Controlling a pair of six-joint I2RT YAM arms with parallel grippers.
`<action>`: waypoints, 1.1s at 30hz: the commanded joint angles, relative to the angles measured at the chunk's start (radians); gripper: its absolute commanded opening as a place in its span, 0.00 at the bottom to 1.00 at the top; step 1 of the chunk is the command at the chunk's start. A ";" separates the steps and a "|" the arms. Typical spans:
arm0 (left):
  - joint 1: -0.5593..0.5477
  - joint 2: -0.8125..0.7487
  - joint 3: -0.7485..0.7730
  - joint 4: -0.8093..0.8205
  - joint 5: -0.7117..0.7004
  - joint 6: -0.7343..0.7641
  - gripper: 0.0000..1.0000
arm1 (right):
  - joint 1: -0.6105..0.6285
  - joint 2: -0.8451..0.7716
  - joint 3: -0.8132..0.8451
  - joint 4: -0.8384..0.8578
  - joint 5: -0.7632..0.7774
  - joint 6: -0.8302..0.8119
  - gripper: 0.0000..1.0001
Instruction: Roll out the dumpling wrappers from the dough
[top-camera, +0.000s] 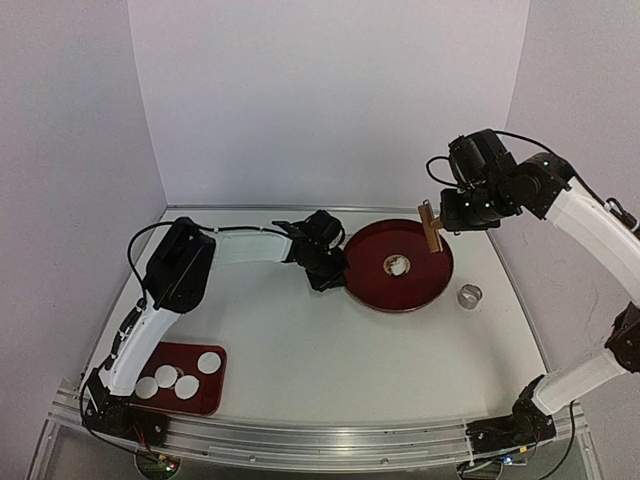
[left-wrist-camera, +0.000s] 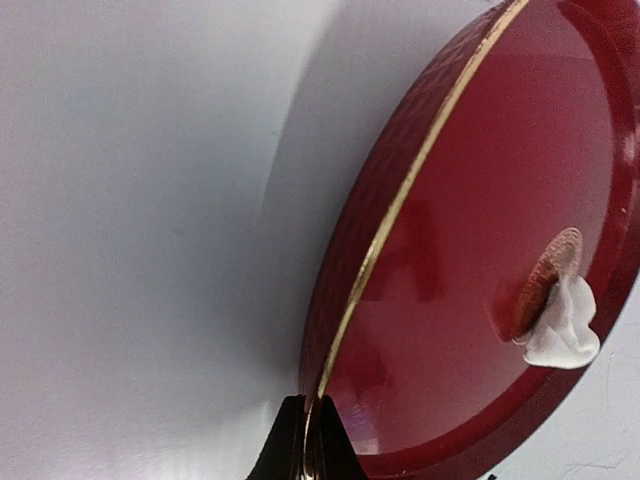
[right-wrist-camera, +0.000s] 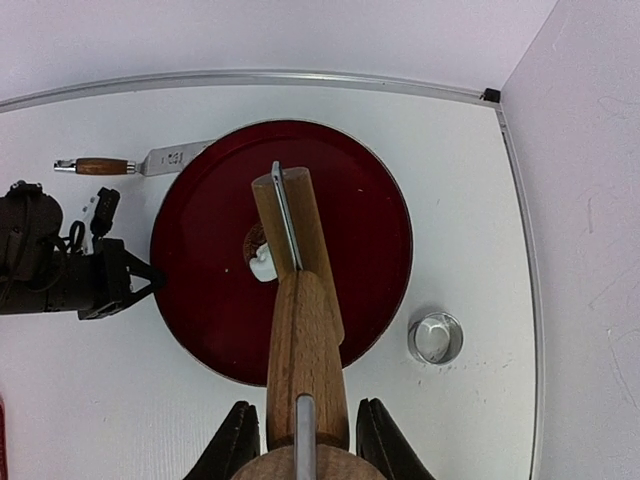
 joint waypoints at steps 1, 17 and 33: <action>0.030 -0.091 -0.066 -0.163 -0.064 0.179 0.00 | 0.003 0.007 -0.002 0.053 -0.026 0.053 0.00; 0.024 -0.324 -0.278 -0.488 -0.001 0.581 0.00 | 0.004 0.019 -0.167 0.076 -0.559 0.062 0.00; 0.024 -0.584 -0.612 -0.258 0.135 0.533 0.41 | 0.035 0.095 -0.282 0.296 -0.875 0.221 0.00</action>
